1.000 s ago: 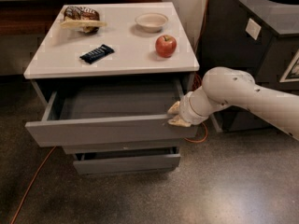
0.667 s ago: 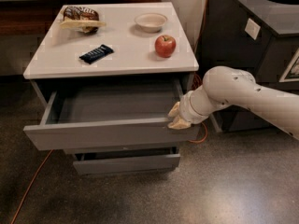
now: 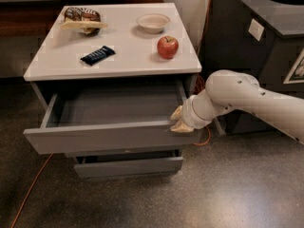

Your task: Place apple into top drawer

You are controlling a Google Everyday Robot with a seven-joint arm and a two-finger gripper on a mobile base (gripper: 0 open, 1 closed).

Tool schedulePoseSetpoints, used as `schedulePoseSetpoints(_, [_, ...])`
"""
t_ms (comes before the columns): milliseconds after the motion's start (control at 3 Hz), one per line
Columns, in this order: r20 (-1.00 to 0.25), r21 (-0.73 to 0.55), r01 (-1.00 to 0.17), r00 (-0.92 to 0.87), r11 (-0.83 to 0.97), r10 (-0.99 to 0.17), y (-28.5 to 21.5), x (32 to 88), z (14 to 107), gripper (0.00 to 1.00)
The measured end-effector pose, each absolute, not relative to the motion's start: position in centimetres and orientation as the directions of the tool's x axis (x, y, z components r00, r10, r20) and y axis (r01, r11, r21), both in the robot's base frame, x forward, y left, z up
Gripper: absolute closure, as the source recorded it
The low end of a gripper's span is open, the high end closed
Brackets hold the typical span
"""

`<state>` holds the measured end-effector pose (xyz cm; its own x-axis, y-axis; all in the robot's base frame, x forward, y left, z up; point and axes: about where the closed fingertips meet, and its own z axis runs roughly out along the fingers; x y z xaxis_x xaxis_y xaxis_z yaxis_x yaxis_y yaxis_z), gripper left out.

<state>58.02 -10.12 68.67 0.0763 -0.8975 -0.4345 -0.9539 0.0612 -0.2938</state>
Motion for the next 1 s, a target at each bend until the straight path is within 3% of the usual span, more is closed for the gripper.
schedulePoseSetpoints(1000, [-0.441,-0.286,-0.957,0.092,0.043,-0.893,-9.22,55.47,68.7,1.0])
